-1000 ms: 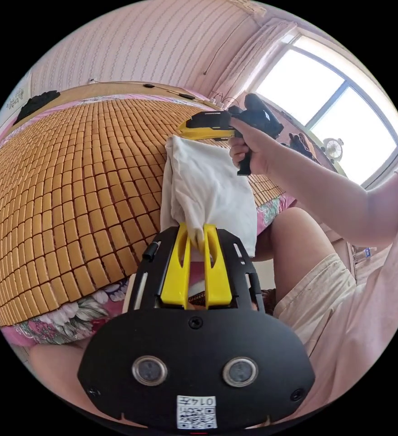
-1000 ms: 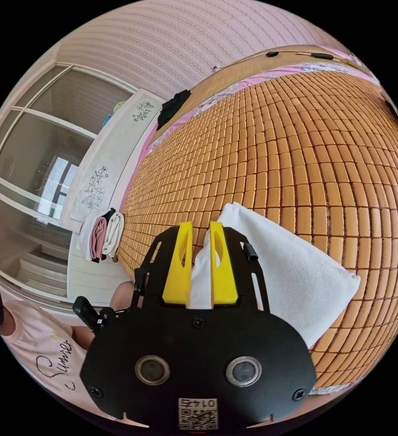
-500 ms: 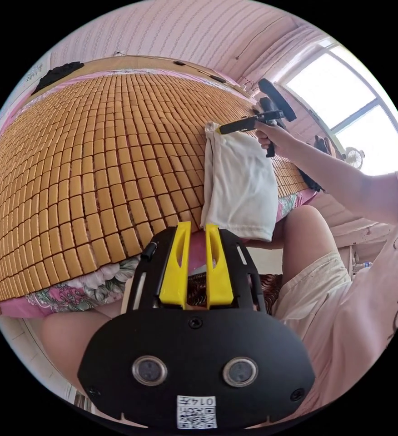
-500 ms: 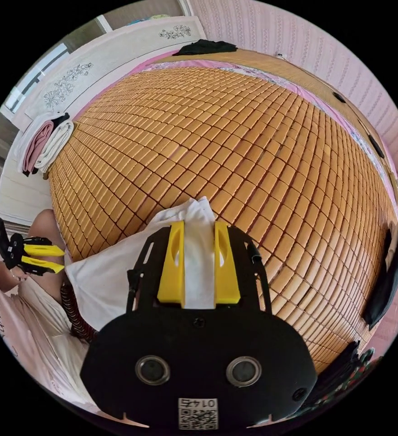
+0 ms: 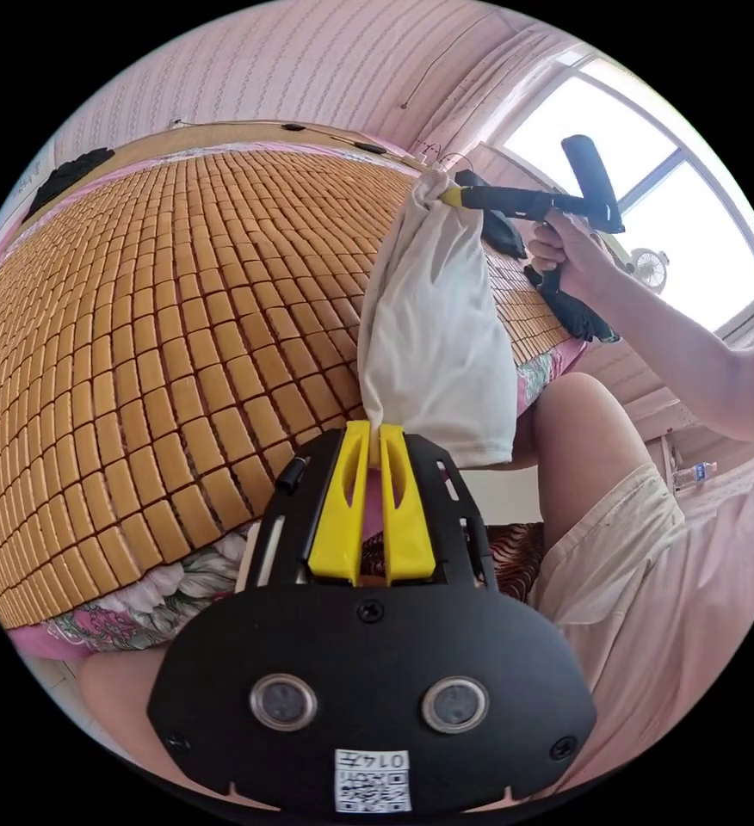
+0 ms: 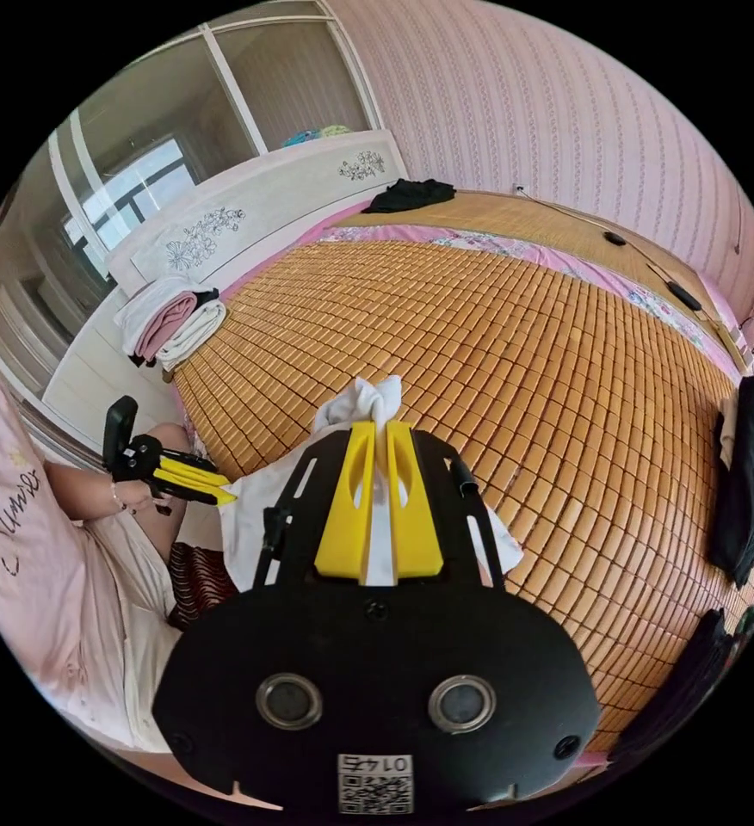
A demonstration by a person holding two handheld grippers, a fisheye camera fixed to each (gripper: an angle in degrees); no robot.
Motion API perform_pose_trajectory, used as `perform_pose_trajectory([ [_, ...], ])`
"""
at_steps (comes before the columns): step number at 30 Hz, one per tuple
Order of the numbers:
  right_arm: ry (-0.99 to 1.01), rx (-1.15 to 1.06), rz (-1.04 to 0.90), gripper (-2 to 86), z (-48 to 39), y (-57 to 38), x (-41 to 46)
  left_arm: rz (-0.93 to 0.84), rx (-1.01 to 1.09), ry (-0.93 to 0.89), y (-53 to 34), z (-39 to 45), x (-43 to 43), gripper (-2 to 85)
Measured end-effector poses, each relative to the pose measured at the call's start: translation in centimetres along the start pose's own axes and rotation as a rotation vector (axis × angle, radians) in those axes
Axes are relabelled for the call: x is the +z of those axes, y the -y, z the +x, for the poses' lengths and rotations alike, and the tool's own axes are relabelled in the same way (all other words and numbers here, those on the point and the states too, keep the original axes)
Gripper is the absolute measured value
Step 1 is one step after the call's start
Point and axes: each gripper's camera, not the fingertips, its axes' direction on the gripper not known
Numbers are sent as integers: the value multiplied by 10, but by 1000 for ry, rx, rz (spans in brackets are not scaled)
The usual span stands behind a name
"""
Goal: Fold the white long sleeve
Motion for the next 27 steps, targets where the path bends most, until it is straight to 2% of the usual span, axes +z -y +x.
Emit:
perform_pose_trajectory([
  [3, 10, 21, 111, 13, -21, -21, -47, 101, 111, -14, -16, 22, -38, -7],
  [5, 37, 40, 200, 12, -37, -35, -79, 163, 207, 37, -33, 47, -74, -8],
  [10, 71, -26, 305, 11, -82, -34, -111, 271, 247, 102, -75, 80, -154, -9],
  [19, 299, -313, 447, 11, -200, 52, -110, 511, 100, 383, -181, 105, -315, -9],
  [23, 420, -493, 428, 12, -272, 127, -88, 622, -9, 562, -234, 101, -386, -9],
  [27, 448, -618, 360, 19, -353, 214, -52, 701, -123, 721, -267, 75, -451, -5],
])
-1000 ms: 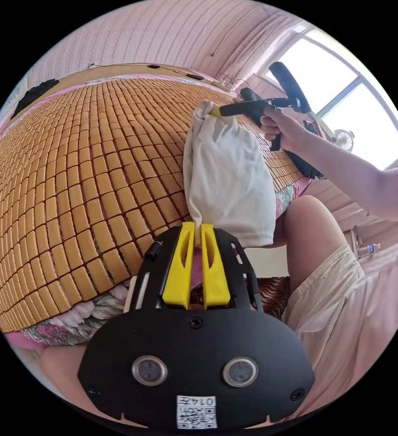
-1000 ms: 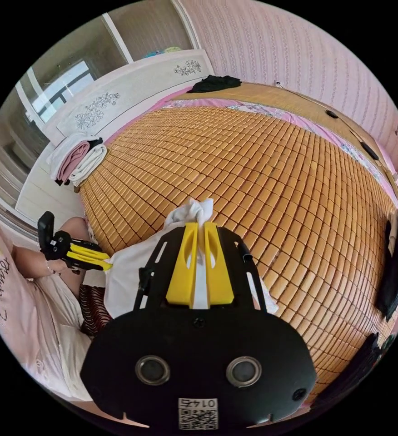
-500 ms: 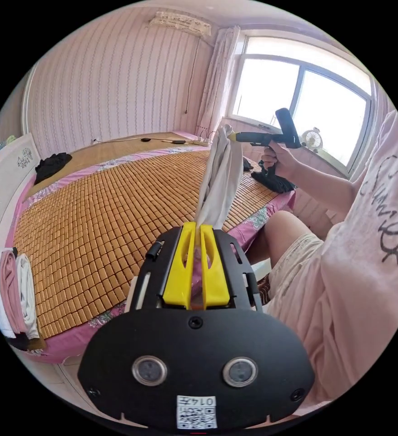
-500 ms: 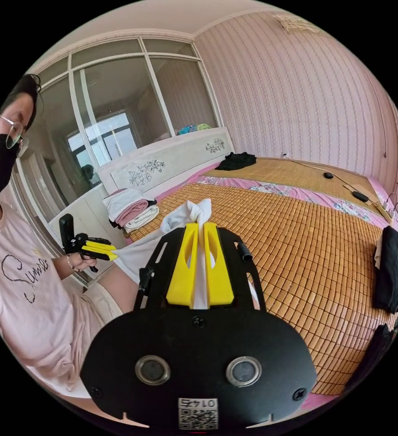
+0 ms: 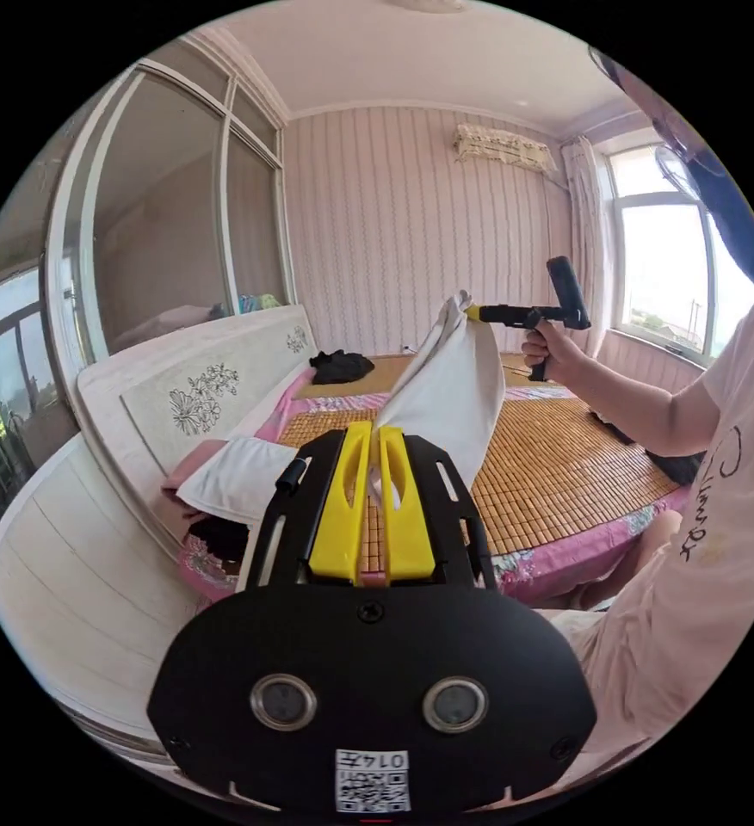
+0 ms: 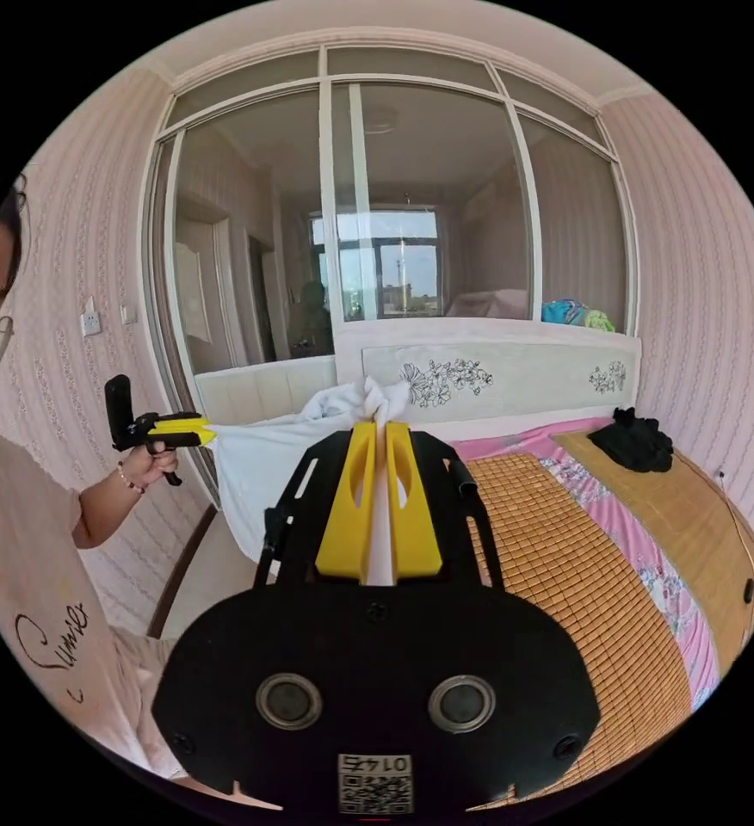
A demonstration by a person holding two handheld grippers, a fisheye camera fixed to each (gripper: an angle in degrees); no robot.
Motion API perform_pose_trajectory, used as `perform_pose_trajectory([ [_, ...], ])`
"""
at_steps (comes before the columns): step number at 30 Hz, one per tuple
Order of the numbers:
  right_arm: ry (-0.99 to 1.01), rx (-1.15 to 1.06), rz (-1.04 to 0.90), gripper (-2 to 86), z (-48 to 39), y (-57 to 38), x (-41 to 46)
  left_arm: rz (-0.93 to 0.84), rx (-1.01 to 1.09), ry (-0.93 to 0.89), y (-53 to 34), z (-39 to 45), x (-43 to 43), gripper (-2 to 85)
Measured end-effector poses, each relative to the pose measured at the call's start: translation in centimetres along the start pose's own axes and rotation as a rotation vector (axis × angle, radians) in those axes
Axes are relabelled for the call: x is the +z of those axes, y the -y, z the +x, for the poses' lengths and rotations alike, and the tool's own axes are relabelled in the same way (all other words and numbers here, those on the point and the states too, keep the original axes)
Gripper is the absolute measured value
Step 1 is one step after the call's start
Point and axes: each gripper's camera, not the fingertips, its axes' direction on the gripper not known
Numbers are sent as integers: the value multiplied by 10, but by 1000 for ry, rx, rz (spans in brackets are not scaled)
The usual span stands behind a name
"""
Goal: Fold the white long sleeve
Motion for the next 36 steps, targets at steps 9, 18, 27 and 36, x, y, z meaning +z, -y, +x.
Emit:
perform_pose_trajectory([
  [9, -52, 293, -402, 51, 41, 58, 239, -162, -592, 394, -16, -222, 54, 69],
  [18, -95, 481, -676, 72, 45, -233, 54, -282, -558, 310, -138, -141, 55, 59],
  [27, -676, 1123, -332, 66, -57, -413, -257, -259, -248, -131, -123, 54, 120, 53],
  [36, -926, 1114, -221, 88, -95, -482, -357, -233, 122, -574, -2, 253, 243, 63],
])
